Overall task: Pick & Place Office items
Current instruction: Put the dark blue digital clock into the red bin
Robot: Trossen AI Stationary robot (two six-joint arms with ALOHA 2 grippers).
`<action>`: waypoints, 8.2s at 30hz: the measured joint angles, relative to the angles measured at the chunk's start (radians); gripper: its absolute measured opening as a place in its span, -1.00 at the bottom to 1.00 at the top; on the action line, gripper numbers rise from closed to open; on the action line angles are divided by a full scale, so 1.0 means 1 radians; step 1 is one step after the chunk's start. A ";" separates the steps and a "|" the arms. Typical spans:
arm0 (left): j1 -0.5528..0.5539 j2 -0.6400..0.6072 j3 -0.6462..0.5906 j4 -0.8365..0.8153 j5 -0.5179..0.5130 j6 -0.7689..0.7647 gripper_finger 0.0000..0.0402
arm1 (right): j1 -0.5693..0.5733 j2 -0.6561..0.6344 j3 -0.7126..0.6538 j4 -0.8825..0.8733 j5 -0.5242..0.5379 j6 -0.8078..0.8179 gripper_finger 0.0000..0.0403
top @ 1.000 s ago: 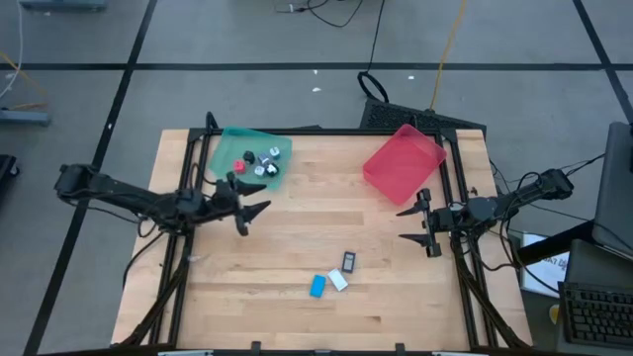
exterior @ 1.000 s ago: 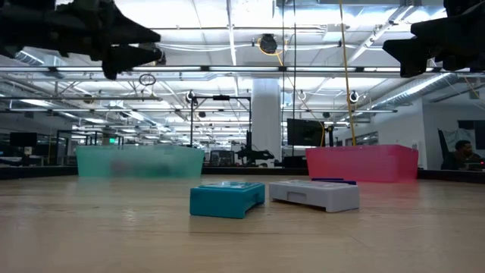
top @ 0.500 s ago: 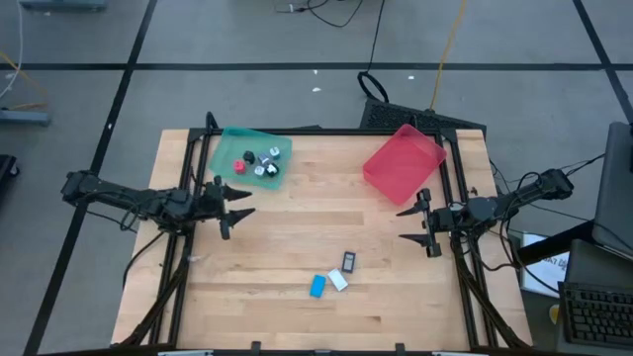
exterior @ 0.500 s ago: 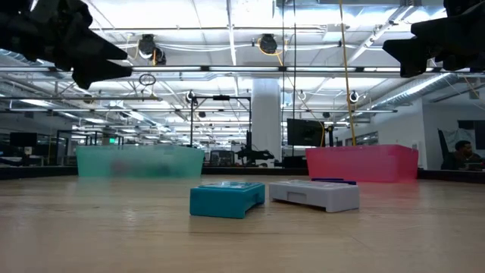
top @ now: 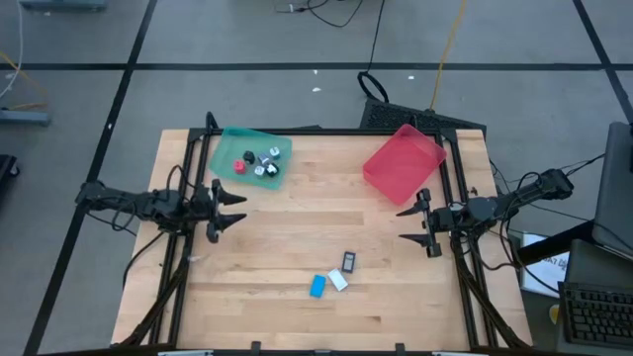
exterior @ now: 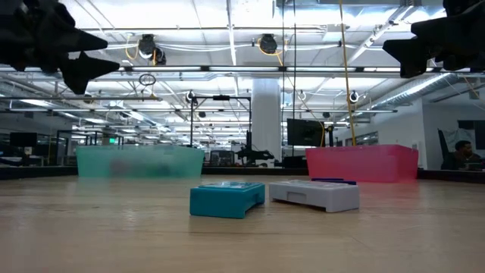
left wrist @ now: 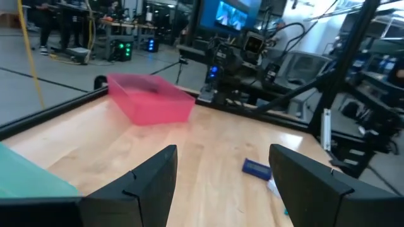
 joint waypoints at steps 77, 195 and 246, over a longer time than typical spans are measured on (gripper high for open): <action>0.000 -0.091 -0.069 0.032 0.068 0.007 0.26 | 0.118 1.454 0.742 -0.162 0.144 0.500 0.71; 0.000 -0.091 -0.068 0.032 0.069 0.006 0.26 | 0.052 0.953 0.735 -0.408 0.123 0.394 -0.22; 0.000 -0.091 -0.068 0.032 0.069 0.006 0.26 | -0.632 0.649 0.412 -0.415 0.352 0.431 -0.25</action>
